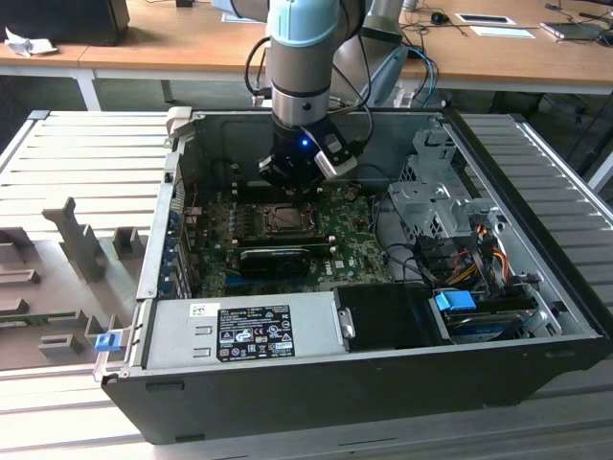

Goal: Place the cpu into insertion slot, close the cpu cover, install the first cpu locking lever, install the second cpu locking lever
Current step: 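Install the first cpu locking lever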

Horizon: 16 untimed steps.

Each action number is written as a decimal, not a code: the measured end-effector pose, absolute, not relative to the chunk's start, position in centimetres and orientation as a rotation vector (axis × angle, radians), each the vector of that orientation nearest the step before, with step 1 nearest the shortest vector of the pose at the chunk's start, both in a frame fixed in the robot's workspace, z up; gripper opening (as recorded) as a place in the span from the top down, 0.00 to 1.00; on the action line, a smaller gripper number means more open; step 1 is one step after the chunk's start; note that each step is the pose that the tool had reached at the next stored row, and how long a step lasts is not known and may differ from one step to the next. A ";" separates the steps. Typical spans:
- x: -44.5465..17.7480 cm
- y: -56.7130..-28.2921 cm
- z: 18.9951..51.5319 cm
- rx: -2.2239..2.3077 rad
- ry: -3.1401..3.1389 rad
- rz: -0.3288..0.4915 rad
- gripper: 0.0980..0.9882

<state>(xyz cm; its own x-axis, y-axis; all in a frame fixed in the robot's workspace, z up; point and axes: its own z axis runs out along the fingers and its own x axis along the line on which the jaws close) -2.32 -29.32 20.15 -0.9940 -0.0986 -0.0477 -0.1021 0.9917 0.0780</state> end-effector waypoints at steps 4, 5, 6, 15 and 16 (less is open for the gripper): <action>-2.3 -29.3 20.0 -0.155 3.091 0.130 0.99; -2.3 -29.3 20.0 -0.155 3.091 0.135 0.99; -2.3 -29.3 20.0 -0.155 3.090 0.139 0.99; -2.3 -29.5 21.7 -0.155 3.090 0.139 0.99; -2.3 -29.5 21.7 -0.155 3.090 0.139 0.99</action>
<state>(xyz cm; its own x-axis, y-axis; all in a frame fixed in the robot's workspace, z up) -2.31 -29.52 21.69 -0.9940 -0.0981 -0.0487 -0.1021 0.9909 0.0874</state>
